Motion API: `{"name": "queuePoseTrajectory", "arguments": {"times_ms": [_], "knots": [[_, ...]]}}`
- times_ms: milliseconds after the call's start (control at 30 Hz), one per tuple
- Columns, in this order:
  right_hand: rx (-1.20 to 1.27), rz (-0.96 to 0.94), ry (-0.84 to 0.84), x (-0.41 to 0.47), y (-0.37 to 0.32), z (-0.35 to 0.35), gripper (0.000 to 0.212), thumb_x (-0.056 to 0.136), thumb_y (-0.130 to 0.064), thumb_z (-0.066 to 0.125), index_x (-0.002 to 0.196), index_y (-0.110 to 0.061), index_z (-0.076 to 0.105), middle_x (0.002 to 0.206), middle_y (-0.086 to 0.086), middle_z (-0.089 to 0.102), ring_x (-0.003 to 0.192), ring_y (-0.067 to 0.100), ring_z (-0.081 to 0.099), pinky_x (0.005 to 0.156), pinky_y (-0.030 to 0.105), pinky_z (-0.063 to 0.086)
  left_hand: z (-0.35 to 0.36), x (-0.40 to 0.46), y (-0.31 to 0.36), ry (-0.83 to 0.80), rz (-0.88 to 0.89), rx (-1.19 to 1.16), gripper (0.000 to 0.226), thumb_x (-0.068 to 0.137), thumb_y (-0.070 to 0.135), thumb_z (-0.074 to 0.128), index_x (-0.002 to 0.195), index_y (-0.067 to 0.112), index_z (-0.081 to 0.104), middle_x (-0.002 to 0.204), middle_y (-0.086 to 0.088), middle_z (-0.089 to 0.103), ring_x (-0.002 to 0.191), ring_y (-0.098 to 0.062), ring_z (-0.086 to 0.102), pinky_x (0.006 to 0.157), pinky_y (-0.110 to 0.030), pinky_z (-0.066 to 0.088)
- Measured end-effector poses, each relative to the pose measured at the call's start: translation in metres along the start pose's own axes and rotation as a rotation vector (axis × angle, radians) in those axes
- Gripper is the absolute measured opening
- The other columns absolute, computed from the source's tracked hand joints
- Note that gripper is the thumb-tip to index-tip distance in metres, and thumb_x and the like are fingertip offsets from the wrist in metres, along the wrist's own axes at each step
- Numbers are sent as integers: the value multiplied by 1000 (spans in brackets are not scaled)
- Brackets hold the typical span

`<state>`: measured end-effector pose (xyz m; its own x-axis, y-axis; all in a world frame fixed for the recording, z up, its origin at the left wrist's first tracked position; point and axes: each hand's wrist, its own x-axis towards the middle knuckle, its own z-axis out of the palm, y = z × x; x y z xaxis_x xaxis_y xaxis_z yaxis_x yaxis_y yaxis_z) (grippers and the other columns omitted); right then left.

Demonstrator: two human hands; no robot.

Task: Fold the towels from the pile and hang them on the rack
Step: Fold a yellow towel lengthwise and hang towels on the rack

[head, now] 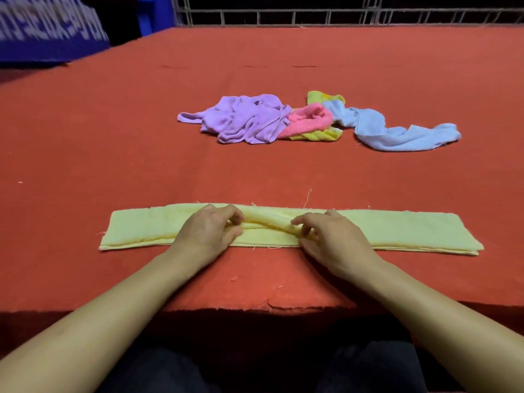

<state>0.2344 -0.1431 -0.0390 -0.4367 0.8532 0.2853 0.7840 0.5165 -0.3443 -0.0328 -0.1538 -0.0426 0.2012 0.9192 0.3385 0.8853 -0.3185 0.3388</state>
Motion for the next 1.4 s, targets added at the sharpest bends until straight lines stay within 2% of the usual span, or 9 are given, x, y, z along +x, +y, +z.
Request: {"name": "queuePoseTrajectory", "arguments": {"times_ms": [167,400,533,633,767,867,1000,1133,1400], "knots": [[-47,41,22,-1,10,-4,29,87,-25,67,115,-32,64,95,-16,69,87,15,47,75,34,45,-1,5,-9,47,23,-33,13,87,18,71,99,19,67,89,7,69,84,-20,63,71,-26,40],[-209,-107,87,-8,23,-8,39,73,-20,82,110,-22,67,93,-7,69,78,25,57,68,40,52,-15,-15,-14,154,65,-123,16,88,15,72,102,20,68,86,19,62,79,-7,60,75,-25,47],[-244,-184,127,-14,30,-9,42,70,-11,83,109,-17,69,88,-4,72,75,29,62,63,42,53,-12,-25,-19,69,116,-86,18,85,18,75,102,23,68,81,31,51,82,-2,53,70,-21,47],[-254,-214,93,-21,32,-11,37,75,-20,77,110,-19,68,88,-6,71,74,26,63,63,39,52,-9,-33,-22,-3,125,-77,18,88,38,64,103,29,67,87,28,58,83,0,55,73,-21,49],[-231,-188,58,-26,26,-15,35,89,-46,52,113,-25,65,90,-12,69,79,19,62,68,35,49,-16,-38,-29,115,87,-140,27,90,41,51,104,25,68,93,17,62,85,0,56,77,-15,45],[-174,-166,126,-17,16,-14,29,86,-33,69,113,-23,66,88,-12,68,80,19,61,71,35,50,-31,-44,-51,283,-25,-79,17,89,31,60,102,22,68,88,15,62,83,-7,54,79,-22,43],[-117,-222,76,-6,-4,1,31,82,-28,74,111,-25,67,90,-12,69,79,20,60,69,33,51,-52,-72,-96,140,-185,69,23,83,27,77,103,30,66,87,23,62,85,-15,58,79,-38,50],[-87,-243,39,3,-21,15,33,80,-30,76,111,-27,66,91,-13,68,82,19,59,69,35,52,-69,-92,-118,58,-247,123,28,79,33,79,105,31,66,93,17,61,94,-15,58,85,-35,48],[-112,-222,-2,13,-33,21,31,80,-30,77,109,-28,68,89,-15,68,83,17,61,69,31,48,-89,-91,-159,64,52,187,31,90,40,53,108,18,65,94,3,71,82,-14,63,75,-27,50]]}}
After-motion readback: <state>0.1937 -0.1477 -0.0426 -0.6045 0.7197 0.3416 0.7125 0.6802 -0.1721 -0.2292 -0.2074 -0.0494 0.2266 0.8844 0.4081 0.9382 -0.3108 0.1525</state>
